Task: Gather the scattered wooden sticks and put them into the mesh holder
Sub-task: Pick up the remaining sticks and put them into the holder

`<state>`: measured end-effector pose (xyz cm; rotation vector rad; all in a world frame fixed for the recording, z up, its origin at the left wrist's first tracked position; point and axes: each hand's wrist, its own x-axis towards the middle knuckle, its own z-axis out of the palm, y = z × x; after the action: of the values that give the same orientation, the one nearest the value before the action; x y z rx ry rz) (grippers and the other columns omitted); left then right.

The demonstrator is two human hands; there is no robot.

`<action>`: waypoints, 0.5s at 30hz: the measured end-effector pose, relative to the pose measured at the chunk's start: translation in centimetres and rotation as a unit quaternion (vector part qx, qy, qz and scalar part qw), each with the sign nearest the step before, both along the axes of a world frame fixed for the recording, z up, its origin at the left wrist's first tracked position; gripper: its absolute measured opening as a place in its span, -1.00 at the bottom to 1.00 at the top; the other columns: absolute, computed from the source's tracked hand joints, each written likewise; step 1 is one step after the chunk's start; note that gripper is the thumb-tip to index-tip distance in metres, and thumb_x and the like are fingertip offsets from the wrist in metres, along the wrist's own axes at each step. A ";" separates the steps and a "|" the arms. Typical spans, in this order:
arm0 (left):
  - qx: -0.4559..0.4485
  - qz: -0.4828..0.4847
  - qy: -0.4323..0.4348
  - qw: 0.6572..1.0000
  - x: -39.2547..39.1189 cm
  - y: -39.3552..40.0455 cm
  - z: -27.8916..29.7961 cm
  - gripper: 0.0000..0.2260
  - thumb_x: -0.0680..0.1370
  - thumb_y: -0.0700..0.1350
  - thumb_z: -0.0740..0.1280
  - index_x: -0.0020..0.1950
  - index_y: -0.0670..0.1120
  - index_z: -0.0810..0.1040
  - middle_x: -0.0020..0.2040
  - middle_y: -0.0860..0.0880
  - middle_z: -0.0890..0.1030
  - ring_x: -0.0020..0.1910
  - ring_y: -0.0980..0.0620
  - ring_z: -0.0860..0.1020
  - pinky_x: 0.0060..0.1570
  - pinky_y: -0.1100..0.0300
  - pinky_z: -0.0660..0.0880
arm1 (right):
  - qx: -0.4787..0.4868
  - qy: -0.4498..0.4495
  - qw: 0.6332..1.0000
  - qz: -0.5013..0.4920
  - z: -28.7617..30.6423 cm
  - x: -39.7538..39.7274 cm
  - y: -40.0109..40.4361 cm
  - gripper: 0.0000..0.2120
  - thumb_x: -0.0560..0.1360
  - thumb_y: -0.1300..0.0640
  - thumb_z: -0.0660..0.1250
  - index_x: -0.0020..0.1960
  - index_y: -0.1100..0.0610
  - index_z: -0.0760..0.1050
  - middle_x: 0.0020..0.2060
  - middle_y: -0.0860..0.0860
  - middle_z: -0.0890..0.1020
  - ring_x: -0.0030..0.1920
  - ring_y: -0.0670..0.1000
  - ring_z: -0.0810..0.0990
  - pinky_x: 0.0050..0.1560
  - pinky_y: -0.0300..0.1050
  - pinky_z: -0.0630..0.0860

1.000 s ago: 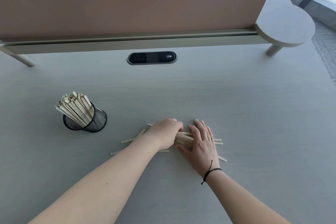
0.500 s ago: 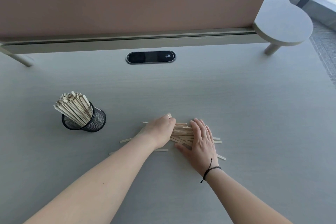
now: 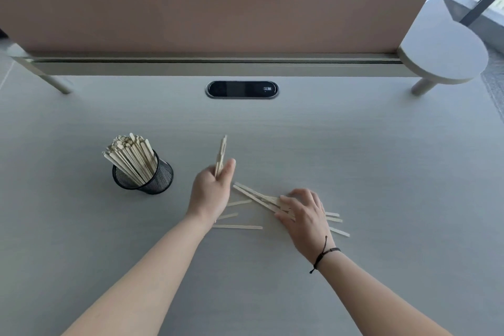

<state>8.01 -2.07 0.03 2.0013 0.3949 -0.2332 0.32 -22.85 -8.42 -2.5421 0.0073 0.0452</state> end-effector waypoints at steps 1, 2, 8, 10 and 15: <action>-0.006 0.018 0.019 1.000 -0.2 0.5 0.2 -0.52 0.60 0.13 0.29 -0.40 -0.02 0.17 -0.57 0.09 0.22 -0.58 0.09 0.21 -0.54 0.21 0.20 | -0.004 -0.001 1.000 0.005 0.2 0.4 0.2 -0.76 0.41 0.05 0.51 0.05 0.06 0.63 0.03 0.00 0.53 0.06 0.11 0.47 0.10 -0.06 0.43; 0.004 0.020 0.035 0.999 -0.3 1.1 0.3 -0.50 0.59 0.13 0.30 -0.40 -0.01 0.14 -0.57 0.09 0.18 -0.58 0.09 0.17 -0.54 0.20 0.17 | -0.006 0.005 1.000 0.011 0.4 0.8 0.3 -0.80 0.40 0.08 0.52 -0.01 0.07 0.62 -0.03 -0.01 0.53 -0.01 0.11 0.48 0.05 -0.07 0.43; 0.201 -0.140 0.062 0.968 -1.9 5.5 -1.4 -0.59 0.35 0.23 0.51 -0.28 -0.01 0.39 -0.41 0.15 0.48 -0.38 0.05 0.47 -0.36 0.14 0.33 | -0.012 0.105 0.993 0.048 1.8 2.9 0.4 -0.83 0.43 0.09 0.47 -0.03 0.13 0.58 -0.09 0.01 0.53 -0.04 0.10 0.52 0.00 -0.04 0.47; 0.237 -0.221 0.088 0.942 -2.5 6.4 -1.9 -0.48 0.23 0.25 0.58 0.03 0.06 0.50 -0.08 0.16 0.57 -0.12 0.03 0.55 -0.19 0.13 0.44 | -0.019 0.120 0.990 0.067 2.3 3.4 0.6 -0.84 0.45 0.08 0.45 -0.03 0.12 0.57 -0.11 0.01 0.53 -0.04 0.10 0.53 0.01 -0.02 0.47; 0.235 -0.291 0.093 0.923 -3.6 6.8 -3.4 -0.47 0.26 0.09 0.61 0.16 0.04 0.53 0.10 0.09 0.43 -0.07 0.07 0.53 -0.05 0.17 0.47 | -0.062 0.169 0.979 0.098 3.1 4.5 1.6 -0.80 0.53 0.00 0.36 0.10 0.07 0.53 0.00 0.00 0.55 0.06 0.06 0.54 0.05 -0.11 0.46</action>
<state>4.45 4.71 -3.40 2.5476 -0.0549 -0.7666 4.85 -21.24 -5.33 -2.6181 -0.1094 0.5704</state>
